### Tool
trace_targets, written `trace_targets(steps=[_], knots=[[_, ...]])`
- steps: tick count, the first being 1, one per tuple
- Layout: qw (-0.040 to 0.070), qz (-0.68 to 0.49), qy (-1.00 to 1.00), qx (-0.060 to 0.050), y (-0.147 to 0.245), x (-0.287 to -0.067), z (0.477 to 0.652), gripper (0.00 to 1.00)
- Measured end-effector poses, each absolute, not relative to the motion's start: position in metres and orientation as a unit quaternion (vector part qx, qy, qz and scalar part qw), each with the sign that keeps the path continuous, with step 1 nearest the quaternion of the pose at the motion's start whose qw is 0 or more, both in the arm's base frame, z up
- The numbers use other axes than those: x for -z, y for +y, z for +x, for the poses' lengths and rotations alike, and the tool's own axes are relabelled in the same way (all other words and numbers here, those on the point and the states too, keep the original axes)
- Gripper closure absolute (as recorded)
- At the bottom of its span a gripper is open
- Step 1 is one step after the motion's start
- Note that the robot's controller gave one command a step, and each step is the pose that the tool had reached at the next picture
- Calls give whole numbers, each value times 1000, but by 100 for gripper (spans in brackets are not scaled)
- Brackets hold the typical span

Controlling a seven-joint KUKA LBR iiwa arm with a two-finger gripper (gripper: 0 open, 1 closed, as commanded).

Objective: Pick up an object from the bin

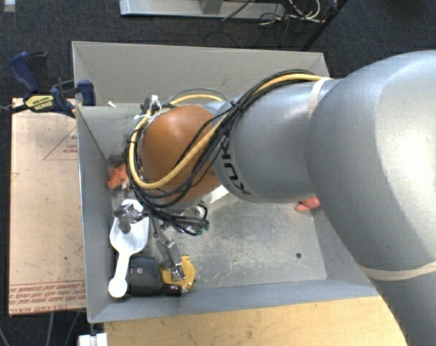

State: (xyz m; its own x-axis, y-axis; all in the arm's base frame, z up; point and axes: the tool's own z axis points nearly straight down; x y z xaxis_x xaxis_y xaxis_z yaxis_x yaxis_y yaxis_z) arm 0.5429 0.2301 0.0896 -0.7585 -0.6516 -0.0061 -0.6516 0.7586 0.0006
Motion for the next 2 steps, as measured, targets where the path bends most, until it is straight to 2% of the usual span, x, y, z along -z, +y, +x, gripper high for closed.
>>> trace_targets(steps=[1,2], knots=[[4,-351,936,0,246,-70,556,100],[4,-351,936,-1,246,-70,556,100]])
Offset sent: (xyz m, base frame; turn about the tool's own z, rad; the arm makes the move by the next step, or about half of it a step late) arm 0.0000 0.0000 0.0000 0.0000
